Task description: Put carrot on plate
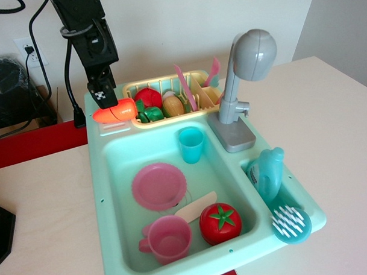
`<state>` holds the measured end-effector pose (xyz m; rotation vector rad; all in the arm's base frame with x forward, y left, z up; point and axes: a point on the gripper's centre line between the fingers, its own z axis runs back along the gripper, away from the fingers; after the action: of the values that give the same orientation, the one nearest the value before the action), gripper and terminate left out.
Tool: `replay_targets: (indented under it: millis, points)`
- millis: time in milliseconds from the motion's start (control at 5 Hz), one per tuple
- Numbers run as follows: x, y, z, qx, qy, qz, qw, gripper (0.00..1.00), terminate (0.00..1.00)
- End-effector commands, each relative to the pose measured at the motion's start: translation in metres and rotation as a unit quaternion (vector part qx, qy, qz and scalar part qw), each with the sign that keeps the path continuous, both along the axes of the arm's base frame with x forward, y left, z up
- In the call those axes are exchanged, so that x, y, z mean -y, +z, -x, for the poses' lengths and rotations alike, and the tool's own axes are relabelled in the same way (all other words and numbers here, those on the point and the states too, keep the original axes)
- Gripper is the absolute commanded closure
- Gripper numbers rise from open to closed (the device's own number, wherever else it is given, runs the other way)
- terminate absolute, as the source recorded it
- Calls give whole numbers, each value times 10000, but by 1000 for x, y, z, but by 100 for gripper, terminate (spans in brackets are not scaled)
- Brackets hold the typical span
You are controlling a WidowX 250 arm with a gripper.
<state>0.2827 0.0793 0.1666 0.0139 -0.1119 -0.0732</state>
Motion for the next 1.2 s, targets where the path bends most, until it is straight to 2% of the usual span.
replay_targets:
  millis: [0, 400, 600, 800, 1000]
  points:
    - [0, 0, 0, 0, 0, 0, 10000, 0, 0]
    - [0, -20, -10, -103, -8, -52, 9999, 0, 0]
    - [1, -36, -11, -286, 27, -27, 9996, 0, 0]
    - [0, -44, -8, -316, 54, -178, 9993, 0, 0]
    - [-1, -41, -5, -145, 117, -249, 9995, 100, 0]
